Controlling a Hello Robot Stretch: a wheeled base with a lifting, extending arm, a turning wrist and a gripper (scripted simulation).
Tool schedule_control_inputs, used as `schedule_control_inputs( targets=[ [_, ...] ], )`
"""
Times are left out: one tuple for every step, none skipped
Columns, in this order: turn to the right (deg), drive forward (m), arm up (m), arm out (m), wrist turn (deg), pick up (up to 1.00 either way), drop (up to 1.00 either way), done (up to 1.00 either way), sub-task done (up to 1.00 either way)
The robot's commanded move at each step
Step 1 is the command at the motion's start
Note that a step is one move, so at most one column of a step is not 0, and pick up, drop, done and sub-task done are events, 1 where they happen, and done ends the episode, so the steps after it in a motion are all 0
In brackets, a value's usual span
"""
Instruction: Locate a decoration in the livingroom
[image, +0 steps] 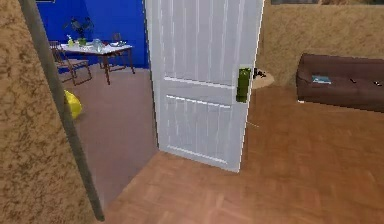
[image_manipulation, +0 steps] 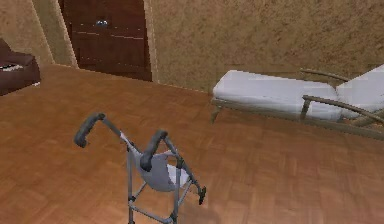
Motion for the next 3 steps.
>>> schedule_control_inputs(
  targets=[
    [21.0, 0.0, 0.0, 0.0, 0.0, 0.0, 0.0, 0.0, 0.0],
    [0.0, 0.8, 0.0, 0.0, 0.0, 0.0, 0.0, 0.0, 0.0],
    [18.0, 0.0, 0.0, 0.0, 0.0, 0.0, 0.0, 0.0, 0.0]
  ],
)
